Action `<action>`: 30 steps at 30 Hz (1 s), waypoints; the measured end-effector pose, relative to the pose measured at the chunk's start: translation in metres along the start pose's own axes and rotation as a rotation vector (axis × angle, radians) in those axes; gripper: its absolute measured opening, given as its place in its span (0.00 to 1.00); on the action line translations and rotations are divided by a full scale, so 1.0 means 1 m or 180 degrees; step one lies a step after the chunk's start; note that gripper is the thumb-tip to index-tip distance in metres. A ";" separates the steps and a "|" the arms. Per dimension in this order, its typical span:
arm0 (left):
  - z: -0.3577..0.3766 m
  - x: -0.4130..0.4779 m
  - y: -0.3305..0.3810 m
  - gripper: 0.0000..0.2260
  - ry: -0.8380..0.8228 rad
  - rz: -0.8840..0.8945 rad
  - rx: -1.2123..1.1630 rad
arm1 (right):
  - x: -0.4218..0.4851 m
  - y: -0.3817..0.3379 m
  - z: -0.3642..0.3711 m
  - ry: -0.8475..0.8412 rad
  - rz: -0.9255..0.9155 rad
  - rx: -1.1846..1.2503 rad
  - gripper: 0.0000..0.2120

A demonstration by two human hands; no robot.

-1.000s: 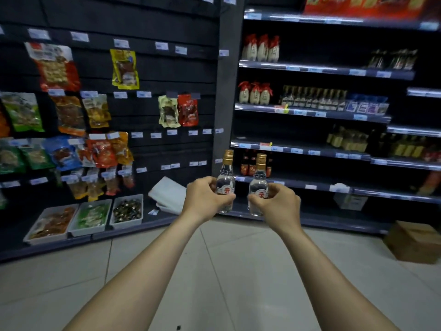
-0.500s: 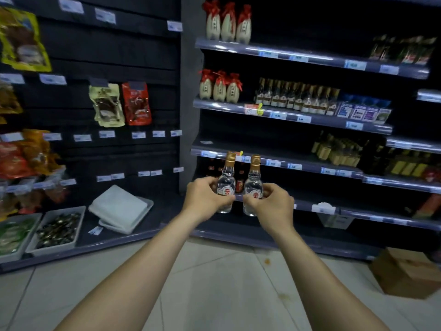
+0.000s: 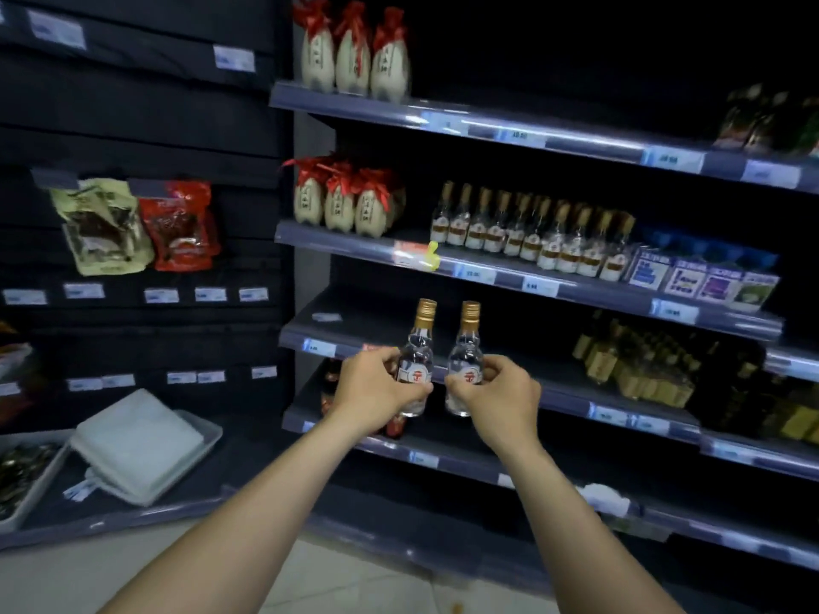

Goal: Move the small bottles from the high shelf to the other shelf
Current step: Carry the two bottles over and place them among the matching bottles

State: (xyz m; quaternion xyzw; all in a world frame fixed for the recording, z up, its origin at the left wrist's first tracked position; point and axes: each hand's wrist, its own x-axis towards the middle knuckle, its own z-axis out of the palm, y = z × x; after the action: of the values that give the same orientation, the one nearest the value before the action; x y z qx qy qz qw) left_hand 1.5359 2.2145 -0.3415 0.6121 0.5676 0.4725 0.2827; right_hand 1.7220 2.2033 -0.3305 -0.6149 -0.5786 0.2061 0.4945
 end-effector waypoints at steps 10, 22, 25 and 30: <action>0.121 0.153 0.054 0.15 0.0127 0.0104 0.0100 | 0.204 0.054 -0.046 -0.0135 -0.0075 -0.0081 0.13; 0.176 0.353 0.075 0.25 0.0114 0.0659 0.0256 | 0.396 0.056 -0.025 0.0704 -0.0266 -0.0374 0.24; 0.190 0.392 0.079 0.35 0.0073 0.0663 0.0400 | 0.423 0.064 -0.020 0.0896 -0.0158 -0.0364 0.25; 0.211 0.421 0.069 0.26 -0.0108 0.0612 0.0419 | 0.439 0.088 -0.008 0.0783 -0.0050 -0.0739 0.27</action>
State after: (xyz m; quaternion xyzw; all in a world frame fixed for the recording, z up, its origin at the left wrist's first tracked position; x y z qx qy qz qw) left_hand 1.7171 2.6466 -0.2556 0.6889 0.5312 0.4487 0.2048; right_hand 1.8804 2.6161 -0.2617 -0.6840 -0.5384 0.0572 0.4888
